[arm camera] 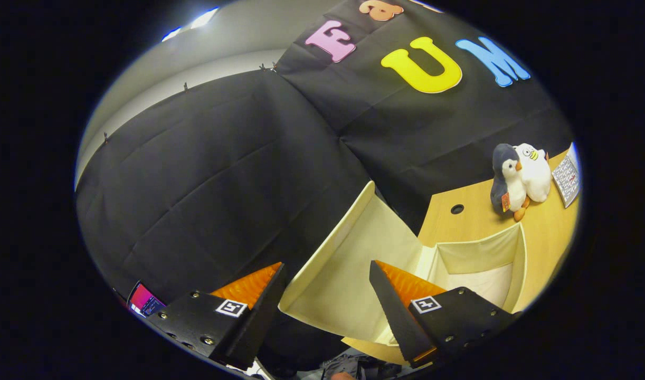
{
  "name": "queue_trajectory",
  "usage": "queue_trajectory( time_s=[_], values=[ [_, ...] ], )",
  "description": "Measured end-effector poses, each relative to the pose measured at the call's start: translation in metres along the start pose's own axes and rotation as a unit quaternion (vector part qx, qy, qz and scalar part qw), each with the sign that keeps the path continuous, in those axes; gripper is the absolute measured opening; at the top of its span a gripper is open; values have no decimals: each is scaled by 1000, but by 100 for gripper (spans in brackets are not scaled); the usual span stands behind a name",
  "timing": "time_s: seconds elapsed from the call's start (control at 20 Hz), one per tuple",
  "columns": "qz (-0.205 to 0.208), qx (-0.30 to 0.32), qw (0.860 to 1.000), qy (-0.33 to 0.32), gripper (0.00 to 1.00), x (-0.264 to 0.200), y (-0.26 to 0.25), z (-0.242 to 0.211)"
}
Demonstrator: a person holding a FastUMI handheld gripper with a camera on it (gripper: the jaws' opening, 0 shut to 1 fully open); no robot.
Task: Open the storage box then place both shoes into the box .Put the left shoe in first, then the right shoe, with the right side of both shoes facing outward in a uniform manner.
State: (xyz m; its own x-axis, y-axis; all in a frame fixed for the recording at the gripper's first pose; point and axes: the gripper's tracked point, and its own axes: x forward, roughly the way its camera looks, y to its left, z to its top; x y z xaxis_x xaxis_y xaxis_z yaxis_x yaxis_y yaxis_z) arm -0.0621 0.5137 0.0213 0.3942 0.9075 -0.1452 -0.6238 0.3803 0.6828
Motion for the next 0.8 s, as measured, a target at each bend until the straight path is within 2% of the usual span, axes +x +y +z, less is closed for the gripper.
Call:
queue_trajectory(
  time_s=[0.2,0.45,0.6,0.8],
  values=[
    [-56,-58,996,-30,97,-36,-38,19],
    [-132,-112,982,-72,97,-86,-91,50],
    [-181,-131,971,-85,97,-121,-125,62],
    [-257,-169,946,-97,97,-173,-178,74]
  ],
)
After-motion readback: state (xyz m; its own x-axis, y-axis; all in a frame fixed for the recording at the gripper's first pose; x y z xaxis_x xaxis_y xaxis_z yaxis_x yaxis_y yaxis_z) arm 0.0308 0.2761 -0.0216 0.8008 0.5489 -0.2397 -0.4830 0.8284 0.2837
